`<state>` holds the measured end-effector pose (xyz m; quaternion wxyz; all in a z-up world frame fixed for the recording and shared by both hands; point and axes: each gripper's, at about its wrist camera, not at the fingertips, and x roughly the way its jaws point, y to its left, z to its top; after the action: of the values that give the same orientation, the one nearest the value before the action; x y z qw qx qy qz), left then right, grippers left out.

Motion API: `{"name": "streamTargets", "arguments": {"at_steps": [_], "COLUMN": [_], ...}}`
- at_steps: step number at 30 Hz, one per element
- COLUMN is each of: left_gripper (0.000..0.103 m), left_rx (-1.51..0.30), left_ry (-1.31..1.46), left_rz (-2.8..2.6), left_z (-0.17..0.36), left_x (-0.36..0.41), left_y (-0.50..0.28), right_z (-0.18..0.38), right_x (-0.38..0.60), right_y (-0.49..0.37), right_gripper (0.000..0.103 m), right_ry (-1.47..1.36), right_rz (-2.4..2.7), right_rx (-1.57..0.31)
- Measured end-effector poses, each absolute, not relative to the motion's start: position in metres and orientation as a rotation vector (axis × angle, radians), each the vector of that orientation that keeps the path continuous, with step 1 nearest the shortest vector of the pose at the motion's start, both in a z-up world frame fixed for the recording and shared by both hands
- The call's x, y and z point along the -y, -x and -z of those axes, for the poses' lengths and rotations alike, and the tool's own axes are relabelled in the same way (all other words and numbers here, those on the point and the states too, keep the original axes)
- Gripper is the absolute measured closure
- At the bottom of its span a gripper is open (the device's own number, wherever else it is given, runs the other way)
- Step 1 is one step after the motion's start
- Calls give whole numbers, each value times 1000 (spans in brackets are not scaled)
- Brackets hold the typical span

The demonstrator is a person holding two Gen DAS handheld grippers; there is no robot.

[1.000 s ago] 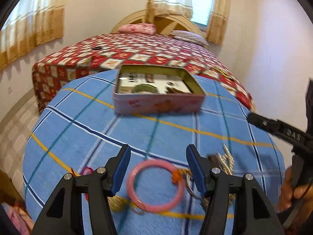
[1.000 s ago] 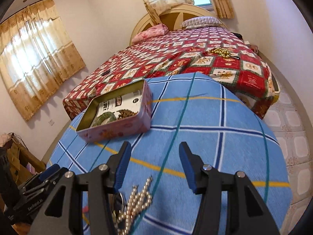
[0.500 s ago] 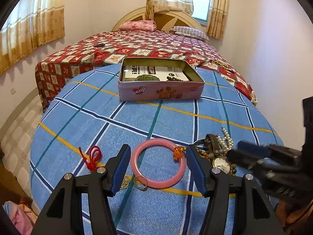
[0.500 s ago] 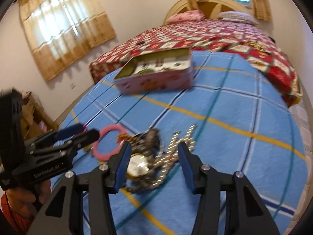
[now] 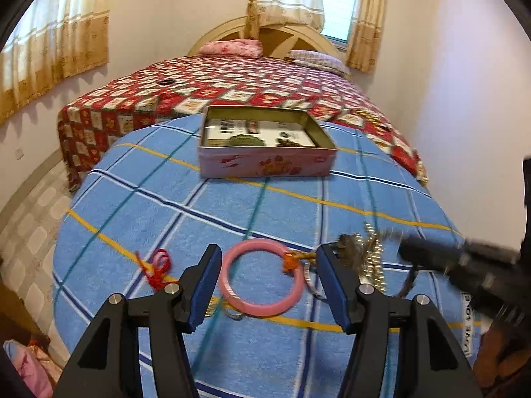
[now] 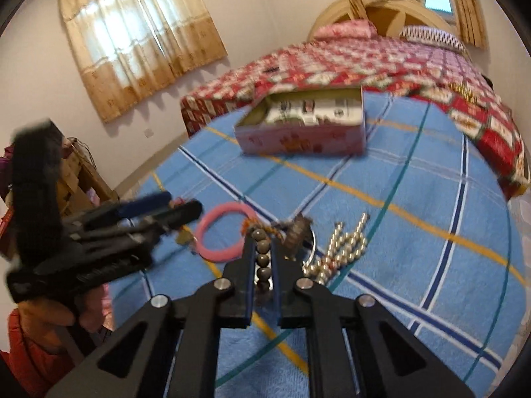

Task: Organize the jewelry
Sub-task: 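Grasp the gold wristwatch with the left tool while the right tool grasps the dark grey bead bracelet, then lower the watch into the pink tin with the left tool while the right tool drops the grey beads in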

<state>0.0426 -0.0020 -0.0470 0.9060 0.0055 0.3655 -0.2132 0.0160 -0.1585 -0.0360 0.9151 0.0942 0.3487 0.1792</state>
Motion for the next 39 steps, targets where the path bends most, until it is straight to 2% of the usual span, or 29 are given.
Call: {"name": "streamTargets", "arguments": {"at_steps": [7, 15, 16, 17, 19, 20, 39], "left_gripper": [43, 43, 47, 57, 65, 66, 66], "left_rx": [-824, -903, -902, -903, -910, -911, -777], "left_ry": [0, -76, -90, -108, -126, -124, -57], "left_rz": [602, 612, 606, 602, 604, 607, 614], "left_z": [58, 85, 87, 89, 92, 92, 54], "left_x": [34, 72, 73, 74, 75, 74, 46], "left_y": [-34, -34, -34, -34, -35, -35, -35], "right_z": [4, 18, 18, 19, 19, 19, 18], "right_x": [195, 211, 212, 212, 215, 215, 221], "right_y": [-14, -22, -21, -22, -20, -20, -22], "right_gripper": [91, 91, 91, 91, 91, 91, 91], "right_ry": [-291, -341, -343, -345, -347, -350, -378], "right_rz": [-258, -196, -197, -199, -198, -199, -180], "right_rx": [-599, -632, -634, -635, -634, -635, -631]}}
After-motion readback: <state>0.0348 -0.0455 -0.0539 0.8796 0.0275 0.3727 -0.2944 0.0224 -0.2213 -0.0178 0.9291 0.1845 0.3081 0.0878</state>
